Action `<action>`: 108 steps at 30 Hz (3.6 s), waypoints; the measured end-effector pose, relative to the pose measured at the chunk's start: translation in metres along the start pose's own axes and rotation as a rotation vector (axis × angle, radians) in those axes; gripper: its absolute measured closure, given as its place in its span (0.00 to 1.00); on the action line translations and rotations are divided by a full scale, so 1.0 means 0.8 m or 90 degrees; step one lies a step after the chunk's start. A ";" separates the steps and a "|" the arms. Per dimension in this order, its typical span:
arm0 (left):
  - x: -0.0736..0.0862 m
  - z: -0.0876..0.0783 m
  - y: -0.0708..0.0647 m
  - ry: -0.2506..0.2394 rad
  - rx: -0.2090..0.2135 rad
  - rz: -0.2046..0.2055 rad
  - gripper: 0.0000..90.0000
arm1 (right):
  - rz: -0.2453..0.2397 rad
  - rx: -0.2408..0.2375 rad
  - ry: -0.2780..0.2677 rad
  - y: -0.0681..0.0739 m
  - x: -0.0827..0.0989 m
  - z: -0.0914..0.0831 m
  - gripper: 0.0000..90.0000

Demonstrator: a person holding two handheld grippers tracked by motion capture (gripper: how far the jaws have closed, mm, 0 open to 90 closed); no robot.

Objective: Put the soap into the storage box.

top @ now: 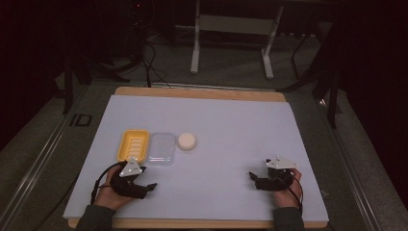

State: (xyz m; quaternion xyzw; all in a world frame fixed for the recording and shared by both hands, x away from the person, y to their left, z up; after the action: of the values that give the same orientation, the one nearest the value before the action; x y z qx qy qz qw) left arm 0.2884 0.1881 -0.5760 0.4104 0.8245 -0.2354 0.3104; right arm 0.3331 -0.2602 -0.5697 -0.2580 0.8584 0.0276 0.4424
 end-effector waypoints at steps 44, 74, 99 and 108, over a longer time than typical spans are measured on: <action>-0.075 -0.037 0.004 0.092 0.012 0.151 0.39 | 0.016 -0.043 -0.064 -0.002 -0.001 -0.012 0.16; -0.144 -0.001 0.016 0.148 0.005 0.187 0.36 | 0.005 -0.050 -0.065 0.000 -0.001 -0.012 0.16; -0.164 0.014 0.042 0.170 0.022 0.172 0.32 | 0.000 -0.049 -0.063 0.001 -0.001 -0.012 0.16; -0.170 0.020 0.048 0.173 0.024 0.169 0.32 | -0.001 -0.049 -0.063 0.001 -0.001 -0.012 0.16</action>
State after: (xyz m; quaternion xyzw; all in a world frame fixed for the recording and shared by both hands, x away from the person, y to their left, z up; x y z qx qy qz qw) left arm 0.3894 0.1270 -0.4962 0.5495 0.7927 -0.1505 0.2170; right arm 0.3258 -0.2620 -0.5637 -0.2737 0.8337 0.0734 0.4739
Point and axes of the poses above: each handheld gripper's, and its own axes: z roughly forward along the jaws, x roughly out of its underside, y roughly to its left, the point moved 5 cm from there along z, roughly forward along the jaws, and after that the axes turned 10 degrees about x, right-handed, at the moved point
